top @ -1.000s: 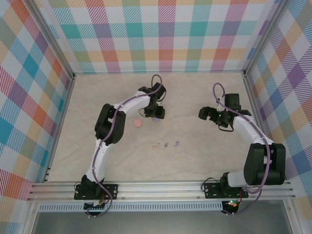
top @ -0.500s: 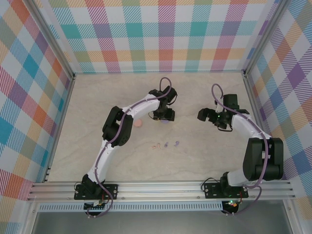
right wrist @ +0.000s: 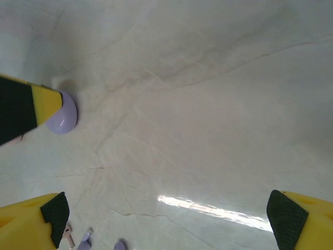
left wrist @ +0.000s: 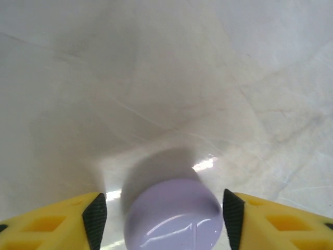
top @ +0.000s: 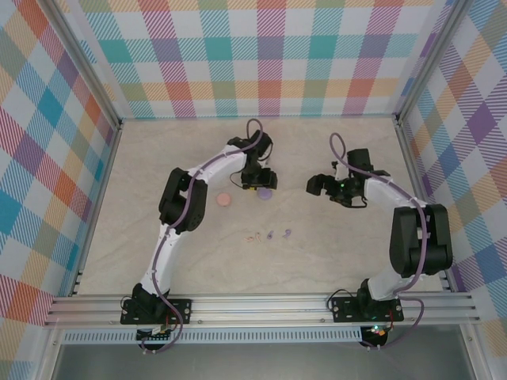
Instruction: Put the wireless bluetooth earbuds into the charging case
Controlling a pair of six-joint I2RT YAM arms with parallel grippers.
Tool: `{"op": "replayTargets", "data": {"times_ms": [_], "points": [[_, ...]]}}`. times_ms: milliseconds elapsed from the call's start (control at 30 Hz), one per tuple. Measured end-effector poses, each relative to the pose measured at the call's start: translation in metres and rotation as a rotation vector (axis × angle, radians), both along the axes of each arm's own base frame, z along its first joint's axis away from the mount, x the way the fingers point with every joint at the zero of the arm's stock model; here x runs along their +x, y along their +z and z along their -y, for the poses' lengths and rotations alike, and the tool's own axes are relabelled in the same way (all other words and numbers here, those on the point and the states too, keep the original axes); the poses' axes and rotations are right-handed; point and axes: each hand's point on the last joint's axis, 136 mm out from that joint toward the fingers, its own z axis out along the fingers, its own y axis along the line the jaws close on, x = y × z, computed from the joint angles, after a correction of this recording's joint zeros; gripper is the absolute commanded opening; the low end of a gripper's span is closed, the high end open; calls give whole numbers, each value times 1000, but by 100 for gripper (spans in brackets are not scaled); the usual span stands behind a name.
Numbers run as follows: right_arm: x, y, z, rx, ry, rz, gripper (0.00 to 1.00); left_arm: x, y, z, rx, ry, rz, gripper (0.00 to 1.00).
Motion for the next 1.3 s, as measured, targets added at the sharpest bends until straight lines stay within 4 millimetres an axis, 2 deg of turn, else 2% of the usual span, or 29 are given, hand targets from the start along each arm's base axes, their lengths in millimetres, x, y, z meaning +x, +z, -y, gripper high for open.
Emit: {"op": "replayTargets", "data": {"times_ms": [100, 200, 333, 500, 700, 800, 933, 1167, 1300], "points": [[2, -1, -28, 5, 64, -9, 83, 15, 3, -14, -34, 35, 1, 51], [5, -4, -55, 9, 124, -21, 73, 25, 4, -26, -57, 59, 2, 50], [5, -11, -84, 11, 182, -45, 60, 29, 6, -25, -91, 60, 5, 50], [7, -17, -106, 7, 223, -77, 49, 27, 5, -23, -95, 57, -1, 45], [14, -30, -122, 1, 241, -120, 34, 18, -9, -31, -64, 62, -26, 35], [16, -38, -126, -4, 238, -148, 29, 13, -5, -36, -54, 67, -17, 33], [21, -47, -130, -13, 226, -170, 26, 6, -1, -40, -48, 69, -18, 32], [30, -54, -136, -18, 221, -186, 25, -6, -11, -44, -47, 66, -40, 32], [33, -57, -139, -20, 222, -193, 25, -9, -9, -42, -67, 61, -41, 32]]}}
